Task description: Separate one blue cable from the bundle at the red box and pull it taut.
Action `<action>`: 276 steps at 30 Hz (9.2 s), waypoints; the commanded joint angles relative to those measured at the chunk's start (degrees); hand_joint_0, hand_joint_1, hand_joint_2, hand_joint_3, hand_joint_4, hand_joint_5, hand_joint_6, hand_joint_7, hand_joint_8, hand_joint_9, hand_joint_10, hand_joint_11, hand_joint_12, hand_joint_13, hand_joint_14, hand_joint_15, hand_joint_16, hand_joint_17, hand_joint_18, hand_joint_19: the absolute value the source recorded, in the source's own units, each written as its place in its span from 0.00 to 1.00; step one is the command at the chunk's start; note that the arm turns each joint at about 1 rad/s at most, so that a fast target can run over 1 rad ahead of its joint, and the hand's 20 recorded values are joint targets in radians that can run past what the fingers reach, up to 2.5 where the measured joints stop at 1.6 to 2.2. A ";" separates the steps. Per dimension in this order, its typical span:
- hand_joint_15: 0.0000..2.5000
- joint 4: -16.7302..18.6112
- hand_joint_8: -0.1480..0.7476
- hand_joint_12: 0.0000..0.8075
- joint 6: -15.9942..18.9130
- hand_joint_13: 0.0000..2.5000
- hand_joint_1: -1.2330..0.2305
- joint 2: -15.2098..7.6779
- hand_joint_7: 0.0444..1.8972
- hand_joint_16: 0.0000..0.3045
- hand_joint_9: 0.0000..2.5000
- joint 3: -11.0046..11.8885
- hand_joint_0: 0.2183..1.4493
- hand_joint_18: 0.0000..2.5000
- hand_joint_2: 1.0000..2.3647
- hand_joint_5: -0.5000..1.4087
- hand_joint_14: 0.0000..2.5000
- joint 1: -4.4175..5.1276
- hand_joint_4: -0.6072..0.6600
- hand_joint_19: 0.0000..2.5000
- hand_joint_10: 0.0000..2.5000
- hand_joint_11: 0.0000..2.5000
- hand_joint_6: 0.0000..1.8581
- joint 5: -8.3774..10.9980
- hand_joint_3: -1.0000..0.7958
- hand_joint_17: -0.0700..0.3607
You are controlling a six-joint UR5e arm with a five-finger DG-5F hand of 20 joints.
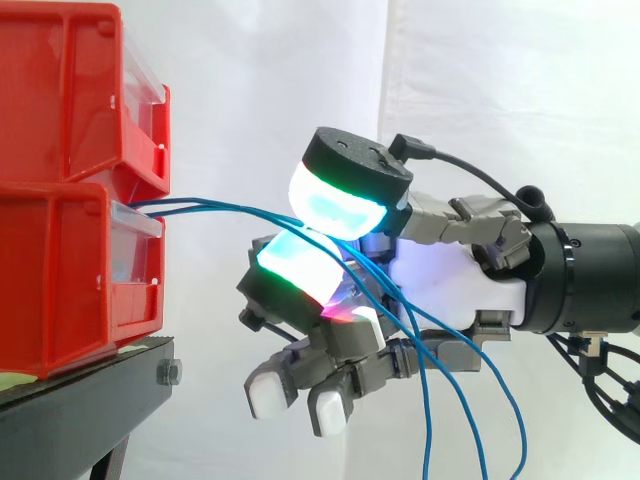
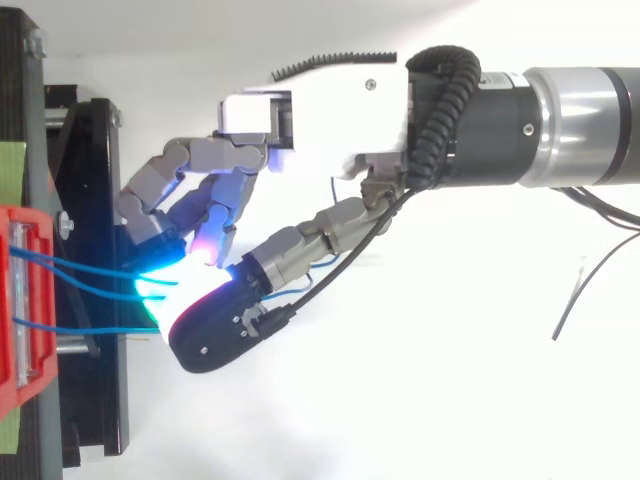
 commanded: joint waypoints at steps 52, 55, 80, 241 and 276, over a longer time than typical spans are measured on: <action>0.20 -1.42 0.51 0.43 -4.67 0.26 0.24 1.67 0.70 0.16 0.45 -1.10 0.41 0.27 0.00 0.18 0.01 0.59 0.47 0.26 0.01 0.46 0.49 0.03 0.28 0.41; 0.20 -1.42 0.51 0.43 -4.85 0.27 0.27 1.67 0.68 0.16 0.46 -1.10 0.36 0.27 0.00 0.19 0.01 0.59 0.50 0.26 0.01 0.46 0.49 0.03 0.28 0.41; 0.21 -1.42 0.51 0.44 -5.02 0.28 0.29 1.67 0.66 0.16 0.47 -1.10 0.32 0.28 0.01 0.19 0.01 0.76 0.50 0.30 0.01 0.45 0.46 0.12 0.43 0.41; 0.21 -2.74 0.57 0.52 -4.14 0.29 0.36 1.76 0.63 0.20 0.50 -1.28 0.15 0.31 0.00 0.21 0.01 0.15 0.52 0.28 0.01 0.43 0.46 0.21 0.28 0.48; 0.19 -5.03 0.50 0.44 -3.97 0.23 0.56 1.76 0.58 0.16 0.45 -1.72 0.31 0.24 0.00 0.19 0.01 0.24 0.52 0.30 0.01 0.41 0.44 0.12 0.28 0.41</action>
